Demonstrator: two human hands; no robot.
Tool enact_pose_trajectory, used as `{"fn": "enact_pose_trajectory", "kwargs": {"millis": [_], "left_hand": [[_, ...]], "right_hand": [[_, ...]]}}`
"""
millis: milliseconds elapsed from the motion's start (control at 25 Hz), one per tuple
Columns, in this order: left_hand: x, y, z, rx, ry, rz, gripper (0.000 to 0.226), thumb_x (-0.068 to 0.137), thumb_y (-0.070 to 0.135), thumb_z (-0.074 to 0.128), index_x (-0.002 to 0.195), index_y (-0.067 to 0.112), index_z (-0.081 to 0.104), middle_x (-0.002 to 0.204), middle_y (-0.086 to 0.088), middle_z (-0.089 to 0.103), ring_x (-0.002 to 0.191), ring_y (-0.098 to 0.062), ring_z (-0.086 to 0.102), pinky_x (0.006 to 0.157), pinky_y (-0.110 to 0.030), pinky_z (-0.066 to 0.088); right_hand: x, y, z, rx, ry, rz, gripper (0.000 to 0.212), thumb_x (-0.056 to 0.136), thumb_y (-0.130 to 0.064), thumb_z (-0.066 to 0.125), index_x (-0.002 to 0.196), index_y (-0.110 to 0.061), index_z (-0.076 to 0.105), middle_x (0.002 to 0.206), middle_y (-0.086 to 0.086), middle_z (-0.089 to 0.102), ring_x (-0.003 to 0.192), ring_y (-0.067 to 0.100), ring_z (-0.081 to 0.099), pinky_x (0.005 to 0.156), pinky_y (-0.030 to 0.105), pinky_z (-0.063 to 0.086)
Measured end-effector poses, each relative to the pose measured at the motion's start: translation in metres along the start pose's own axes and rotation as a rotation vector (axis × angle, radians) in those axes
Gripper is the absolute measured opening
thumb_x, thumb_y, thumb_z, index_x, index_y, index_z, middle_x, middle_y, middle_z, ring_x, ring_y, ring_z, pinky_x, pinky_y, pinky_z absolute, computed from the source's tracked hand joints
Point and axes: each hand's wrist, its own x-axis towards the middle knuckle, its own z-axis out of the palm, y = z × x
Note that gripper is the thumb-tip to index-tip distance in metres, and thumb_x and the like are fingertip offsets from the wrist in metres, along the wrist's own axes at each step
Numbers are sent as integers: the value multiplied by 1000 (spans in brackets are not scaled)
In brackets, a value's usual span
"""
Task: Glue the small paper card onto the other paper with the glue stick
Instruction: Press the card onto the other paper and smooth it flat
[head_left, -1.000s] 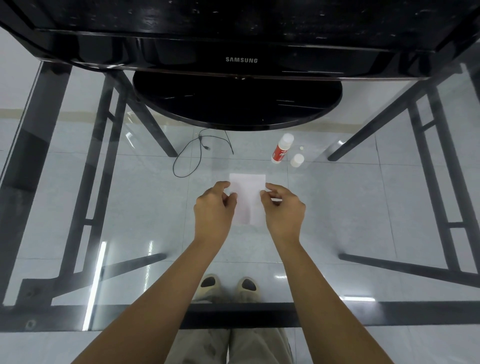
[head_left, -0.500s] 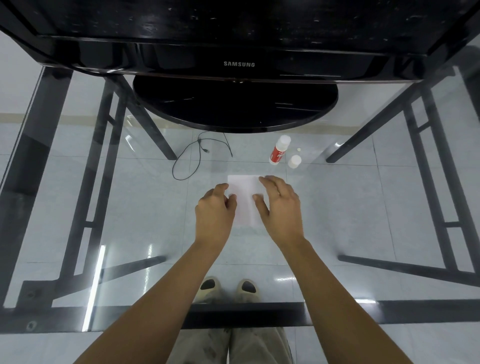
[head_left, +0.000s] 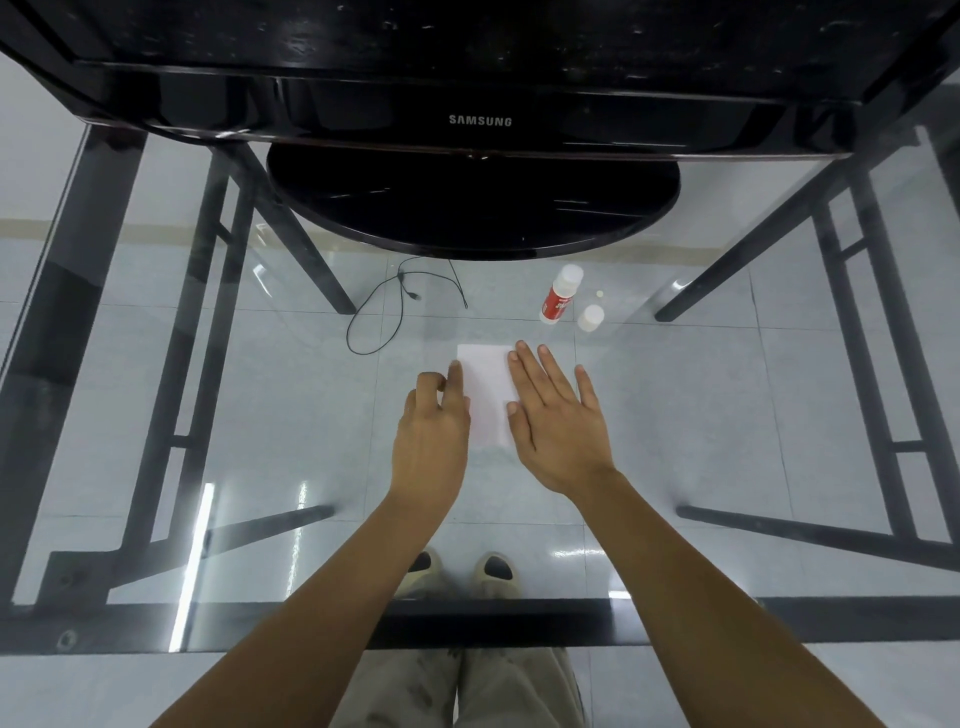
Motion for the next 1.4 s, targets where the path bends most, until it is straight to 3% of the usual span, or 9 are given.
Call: {"fn": "enact_pose_trajectory", "kwargs": {"millis": [80,240,400,480,600,760,1160,1280,1400], "left_hand": [[-14,-9,3,132,13,53,56,73,10,76,123,2,54,107,-24,60,82,-34,62,61,-39,56],[-26,-23,0,198,36,133,47,73,15,77,117,8,61,104,-22,63,78,-35,63,59,-40,55],[-18,-30,-6,157,95,282,39,77,12,71,114,5,63,116,-21,62,95,-38,63,76,-44,54],[-5,-26,-7,56,51,328,44,87,13,60,128,1,49,134,-21,51,121,-37,50,96,-47,43],[26,-23,-5,111,-171,279,55,99,34,21,145,9,6,155,-7,6,143,-22,2,113,-40,5],[39,-29,5,314,-272,284,63,90,48,-4,144,17,-12,157,0,-9,142,-18,-14,111,-46,-11],[13,-30,3,460,-247,159,72,87,58,-6,144,16,-11,156,0,-10,142,-27,-14,103,-69,-5],[7,-33,-1,441,-242,142,70,85,57,-11,143,17,-16,152,2,-18,141,-25,-18,104,-66,-9],[3,-24,1,321,-243,165,61,87,50,-13,138,19,-24,153,1,-19,134,-17,-30,107,-50,-14]], "right_hand": [[0,-1,-1,-1,4,3,56,97,-43,14,148,-23,1,157,-7,2,139,8,-15,113,37,-11],[0,-2,-3,5,-3,4,58,95,-46,12,148,-24,1,157,-7,2,138,8,-16,112,37,-11],[0,-1,-2,-1,4,-3,57,96,-46,12,148,-24,1,157,-8,0,138,7,-18,111,37,-14],[-1,0,-2,7,10,-7,56,97,-44,13,148,-24,1,157,-7,2,139,8,-16,112,37,-12],[-2,0,-2,2,10,-14,56,97,-41,13,148,-23,0,158,-6,3,139,8,-15,114,39,-9],[-2,-1,-3,0,19,-3,57,94,-40,6,148,-23,1,158,-6,4,144,11,-5,114,38,-8],[-3,-4,-5,6,29,0,59,93,-41,4,148,-20,4,158,-5,7,144,12,0,115,40,-5],[-3,-3,-5,1,15,-4,58,94,-40,8,148,-20,3,158,-5,5,144,13,-2,115,40,-6],[-2,-1,-5,-8,9,-5,57,95,-39,9,148,-21,1,158,-5,4,144,12,-3,115,40,-7]]}}
